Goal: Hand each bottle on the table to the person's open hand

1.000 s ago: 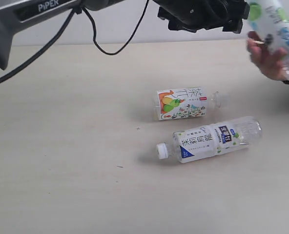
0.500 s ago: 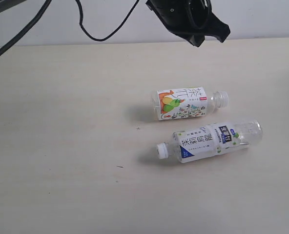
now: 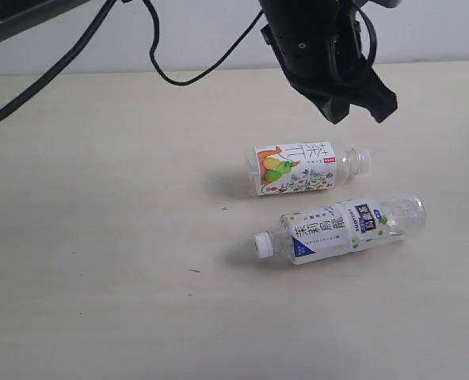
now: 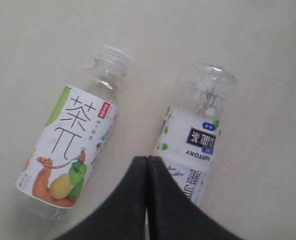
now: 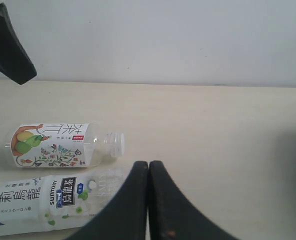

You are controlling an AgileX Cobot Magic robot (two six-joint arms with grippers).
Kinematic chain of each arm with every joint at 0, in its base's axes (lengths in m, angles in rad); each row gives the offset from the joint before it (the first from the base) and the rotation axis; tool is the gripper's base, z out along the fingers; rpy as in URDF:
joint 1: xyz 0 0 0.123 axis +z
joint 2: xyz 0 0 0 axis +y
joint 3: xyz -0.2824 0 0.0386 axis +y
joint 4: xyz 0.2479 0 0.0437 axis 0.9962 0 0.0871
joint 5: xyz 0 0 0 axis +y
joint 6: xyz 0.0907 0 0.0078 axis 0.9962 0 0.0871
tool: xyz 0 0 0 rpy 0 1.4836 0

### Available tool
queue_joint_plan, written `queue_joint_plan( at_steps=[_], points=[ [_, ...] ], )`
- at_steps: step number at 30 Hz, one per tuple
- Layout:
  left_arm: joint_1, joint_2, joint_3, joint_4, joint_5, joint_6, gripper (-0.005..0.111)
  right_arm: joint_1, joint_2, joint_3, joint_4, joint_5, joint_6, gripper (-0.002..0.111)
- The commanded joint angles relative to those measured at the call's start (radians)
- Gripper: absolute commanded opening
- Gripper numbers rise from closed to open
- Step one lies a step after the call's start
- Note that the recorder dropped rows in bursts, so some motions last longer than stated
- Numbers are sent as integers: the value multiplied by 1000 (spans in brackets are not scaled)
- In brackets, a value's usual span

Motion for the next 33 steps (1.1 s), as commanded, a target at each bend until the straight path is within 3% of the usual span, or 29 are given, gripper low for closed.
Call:
queue_joint_plan(
  at_steps=[1,3,10,15,25,28,33],
  points=[
    [-28,-35,-7,-23,25,0,0,-4,-7,5,1,-3,0,0],
    [-41,-73,25,-41,16,3,0,-4,-7,5,1,-3,0,0],
    [-57,-313,334,-53,-84,87,0,-4,-7,5,-3,-3,0,0],
    [-57,-517,555,-91,-249,118,0,-4,-7,5,-3,-3,0,0],
    [-48,-928,1116,-120,-621,217,0,-4,-7,5,2,-3,0,0],
    [-48,-1014,1208,-134,-709,218,0,-4,-7,5,2,-3,0,0],
    [-48,-1127,1292,-195,-690,211,0,-4,-7,5,2,-3,0,0]
  ],
)
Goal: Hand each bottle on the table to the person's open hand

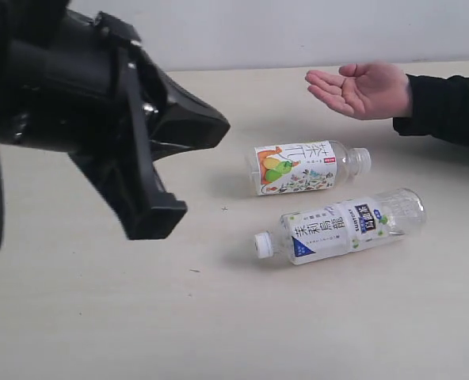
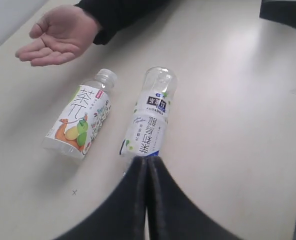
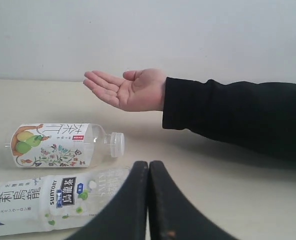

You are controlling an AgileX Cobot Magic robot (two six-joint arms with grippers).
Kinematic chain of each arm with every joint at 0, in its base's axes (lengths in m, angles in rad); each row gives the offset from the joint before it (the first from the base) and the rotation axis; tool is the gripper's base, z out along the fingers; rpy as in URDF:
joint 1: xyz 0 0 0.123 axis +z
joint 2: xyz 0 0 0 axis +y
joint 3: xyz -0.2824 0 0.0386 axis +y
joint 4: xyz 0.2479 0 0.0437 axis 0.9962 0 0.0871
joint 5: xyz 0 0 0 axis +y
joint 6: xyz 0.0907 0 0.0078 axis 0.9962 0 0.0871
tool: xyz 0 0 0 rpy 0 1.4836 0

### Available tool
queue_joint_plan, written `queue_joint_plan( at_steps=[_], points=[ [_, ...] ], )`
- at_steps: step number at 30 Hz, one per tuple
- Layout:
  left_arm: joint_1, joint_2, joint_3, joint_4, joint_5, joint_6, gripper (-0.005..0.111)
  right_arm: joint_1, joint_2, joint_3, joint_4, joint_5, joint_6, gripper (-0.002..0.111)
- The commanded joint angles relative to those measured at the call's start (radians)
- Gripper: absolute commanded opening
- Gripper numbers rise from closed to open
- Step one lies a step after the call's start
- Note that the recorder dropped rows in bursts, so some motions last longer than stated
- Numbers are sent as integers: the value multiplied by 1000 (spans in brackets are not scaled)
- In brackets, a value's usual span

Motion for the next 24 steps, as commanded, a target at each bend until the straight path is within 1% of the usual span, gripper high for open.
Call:
queue_joint_plan(
  at_steps=[1,4,8,15,18,21,24],
  points=[
    [2,-106,87,-71,-19,1,0,-4,-7,5,-1,-3,0,0],
    [2,-161,149,-73,-24,10,0,-4,-7,5,-3,-3,0,0],
    [2,-207,217,-69,-101,10,0,-4,-7,5,-3,-3,0,0],
    [2,-224,250,-99,-108,-5,0,-4,-7,5,-3,-3,0,0],
    [2,-223,267,-99,-144,-3,0,-4,-7,5,-3,-3,0,0],
    [2,-249,302,-150,-235,-29,0,-4,-7,5,-3,-3,0,0],
    [2,-330,380,-152,-367,-34,0,-4,-7,5,-3,-3,0,0]
  ],
)
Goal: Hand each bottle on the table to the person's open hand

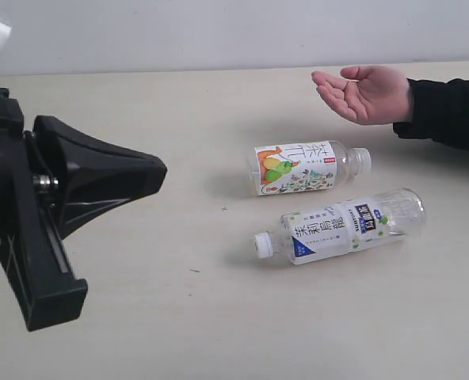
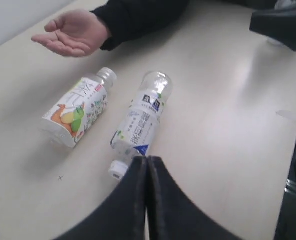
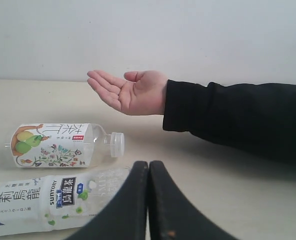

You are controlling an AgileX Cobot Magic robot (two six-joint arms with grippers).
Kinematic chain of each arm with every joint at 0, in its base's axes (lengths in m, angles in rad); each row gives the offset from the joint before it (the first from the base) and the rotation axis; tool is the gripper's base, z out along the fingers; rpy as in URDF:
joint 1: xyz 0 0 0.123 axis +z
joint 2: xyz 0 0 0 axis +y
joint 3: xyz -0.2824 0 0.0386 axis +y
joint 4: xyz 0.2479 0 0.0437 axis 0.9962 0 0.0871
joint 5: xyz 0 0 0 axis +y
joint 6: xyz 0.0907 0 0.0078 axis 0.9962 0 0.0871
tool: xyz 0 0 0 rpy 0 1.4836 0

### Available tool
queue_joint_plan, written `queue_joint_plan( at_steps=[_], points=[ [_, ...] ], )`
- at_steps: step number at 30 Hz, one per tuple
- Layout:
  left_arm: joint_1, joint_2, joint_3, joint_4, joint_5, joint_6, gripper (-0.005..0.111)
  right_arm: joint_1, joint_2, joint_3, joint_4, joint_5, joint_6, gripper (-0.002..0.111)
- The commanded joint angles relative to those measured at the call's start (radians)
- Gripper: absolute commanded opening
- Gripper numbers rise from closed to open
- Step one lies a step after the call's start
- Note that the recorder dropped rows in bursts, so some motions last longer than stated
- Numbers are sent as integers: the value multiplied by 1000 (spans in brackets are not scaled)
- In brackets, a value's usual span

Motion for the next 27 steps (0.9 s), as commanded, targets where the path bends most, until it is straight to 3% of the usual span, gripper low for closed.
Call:
queue_joint_plan(
  at_steps=[1,12,17,27],
  points=[
    [2,-124,116,-29,-212,-28,0,-4,-7,5,-3,-3,0,0],
    [2,-426,524,-34,-657,-36,0,-4,-7,5,-3,-3,0,0],
    [2,-488,623,-70,-846,-31,0,-4,-7,5,-3,-3,0,0],
    [2,-502,647,-75,-847,-38,0,-4,-7,5,-35,-20,-25,0]
  ],
)
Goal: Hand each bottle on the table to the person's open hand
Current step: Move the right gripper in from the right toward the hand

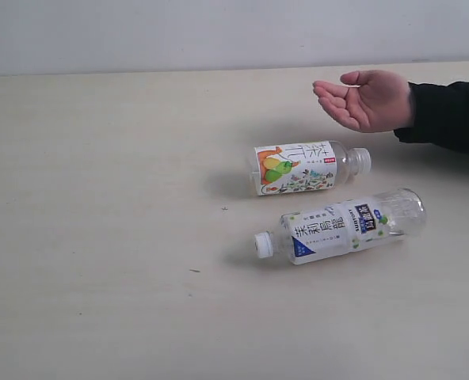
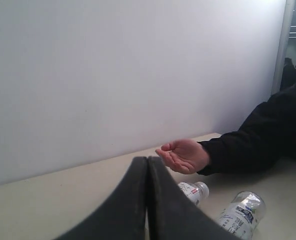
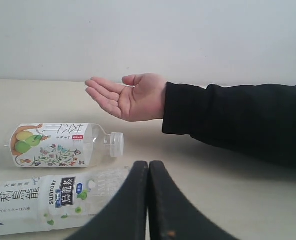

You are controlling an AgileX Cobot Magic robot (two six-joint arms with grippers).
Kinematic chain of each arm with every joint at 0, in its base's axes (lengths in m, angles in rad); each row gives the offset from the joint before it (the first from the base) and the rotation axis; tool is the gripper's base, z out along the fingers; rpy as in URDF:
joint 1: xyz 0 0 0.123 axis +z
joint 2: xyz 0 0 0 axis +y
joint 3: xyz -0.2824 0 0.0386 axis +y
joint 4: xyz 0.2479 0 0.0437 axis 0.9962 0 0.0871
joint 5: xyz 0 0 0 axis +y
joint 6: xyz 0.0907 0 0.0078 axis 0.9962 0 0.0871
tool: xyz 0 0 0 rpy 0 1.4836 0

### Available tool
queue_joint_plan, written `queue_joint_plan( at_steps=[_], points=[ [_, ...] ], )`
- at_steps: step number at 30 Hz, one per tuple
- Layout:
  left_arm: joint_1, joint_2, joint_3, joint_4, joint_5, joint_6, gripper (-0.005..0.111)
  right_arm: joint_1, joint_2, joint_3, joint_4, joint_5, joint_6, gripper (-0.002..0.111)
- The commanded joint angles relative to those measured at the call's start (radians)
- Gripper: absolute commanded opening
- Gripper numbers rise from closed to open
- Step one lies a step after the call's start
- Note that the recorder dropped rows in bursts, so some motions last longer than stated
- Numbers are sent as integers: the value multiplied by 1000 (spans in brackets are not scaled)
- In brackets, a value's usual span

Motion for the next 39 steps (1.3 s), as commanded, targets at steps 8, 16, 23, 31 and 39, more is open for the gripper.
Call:
queue_joint_plan(
  at_steps=[8,16,23,31,39],
  points=[
    [2,-7,3,-5,-20,-5,0,-4,-7,5,132,-447,116,0],
    [2,-7,3,-5,-20,-5,0,-4,173,-190,290,-915,130,0],
    [2,-7,3,-5,-20,-5,0,-4,1093,-973,268,55,-567,0],
    [2,-7,3,-5,-20,-3,0,19,1613,-1293,150,898,-1061,0],
    [2,-7,3,-5,-20,-3,0,157,1762,-1293,144,915,-1198,46]
  ],
)
